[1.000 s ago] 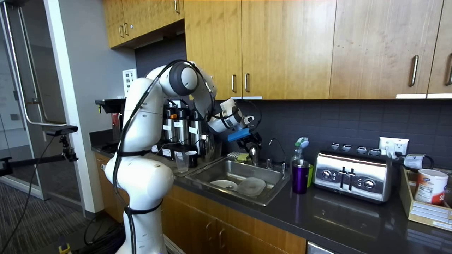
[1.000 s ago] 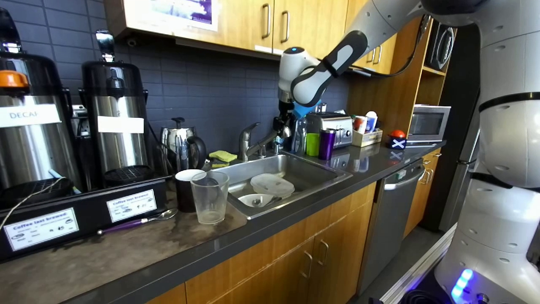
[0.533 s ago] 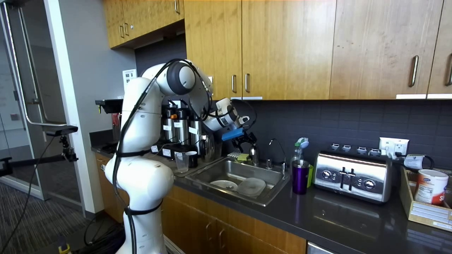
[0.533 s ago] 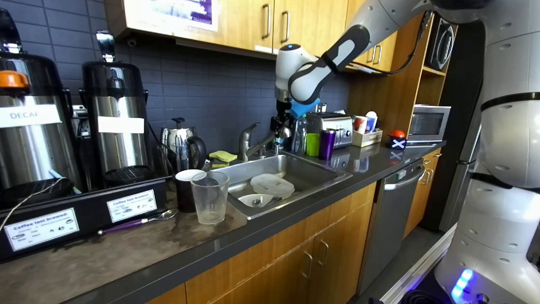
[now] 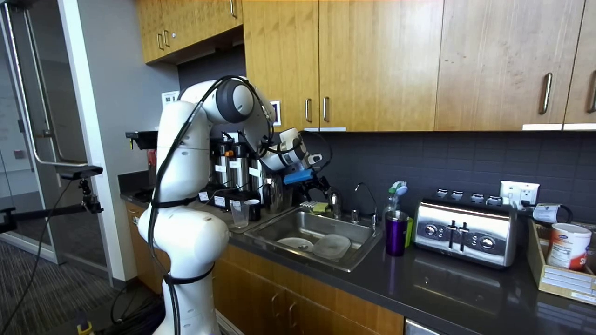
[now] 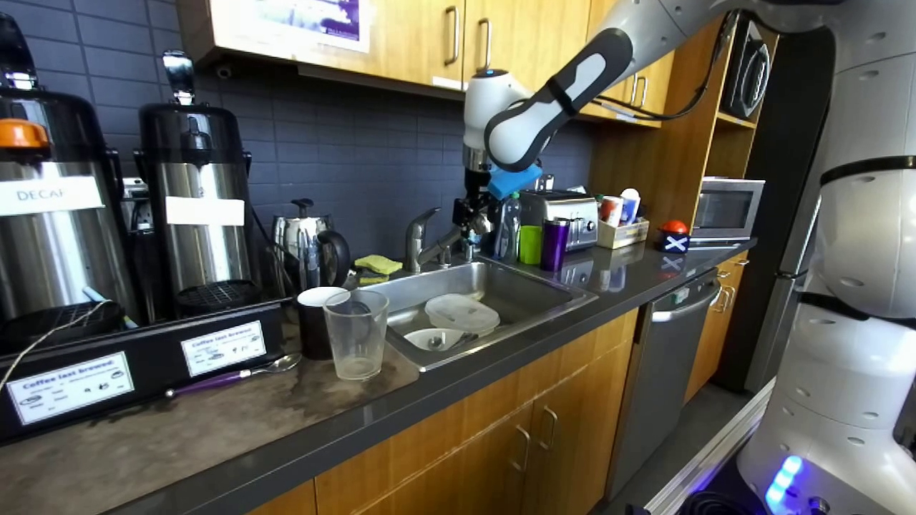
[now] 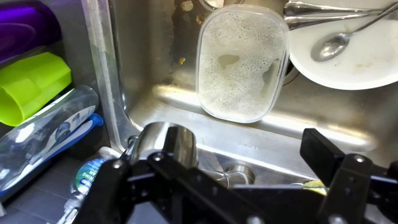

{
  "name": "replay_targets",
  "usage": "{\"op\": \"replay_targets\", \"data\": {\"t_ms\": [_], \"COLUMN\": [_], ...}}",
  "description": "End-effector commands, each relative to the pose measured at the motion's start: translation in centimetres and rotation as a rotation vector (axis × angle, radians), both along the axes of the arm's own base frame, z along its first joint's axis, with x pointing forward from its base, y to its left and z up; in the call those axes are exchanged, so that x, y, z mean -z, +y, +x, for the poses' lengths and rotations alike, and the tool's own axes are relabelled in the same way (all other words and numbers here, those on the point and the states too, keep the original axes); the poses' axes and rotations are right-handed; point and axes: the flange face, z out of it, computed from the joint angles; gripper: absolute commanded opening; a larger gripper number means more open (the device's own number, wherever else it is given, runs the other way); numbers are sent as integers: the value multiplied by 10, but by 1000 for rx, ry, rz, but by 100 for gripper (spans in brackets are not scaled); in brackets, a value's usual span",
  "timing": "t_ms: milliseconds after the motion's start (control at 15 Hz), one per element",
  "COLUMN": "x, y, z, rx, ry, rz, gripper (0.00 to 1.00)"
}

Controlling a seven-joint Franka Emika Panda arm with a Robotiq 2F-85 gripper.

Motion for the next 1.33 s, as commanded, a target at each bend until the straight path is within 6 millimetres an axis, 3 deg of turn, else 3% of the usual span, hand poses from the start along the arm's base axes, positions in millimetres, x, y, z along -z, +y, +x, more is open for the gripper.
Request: {"op": "replay_targets", "data": {"t_ms": [0, 800, 1267], "x": [2, 9, 13], "y": [8, 44, 54], "z": [-10, -10, 0], "rx": [-20, -136, -204], "ry": [27, 67, 97], "rz": [24, 133, 168], "gripper": [100, 100, 100]}}
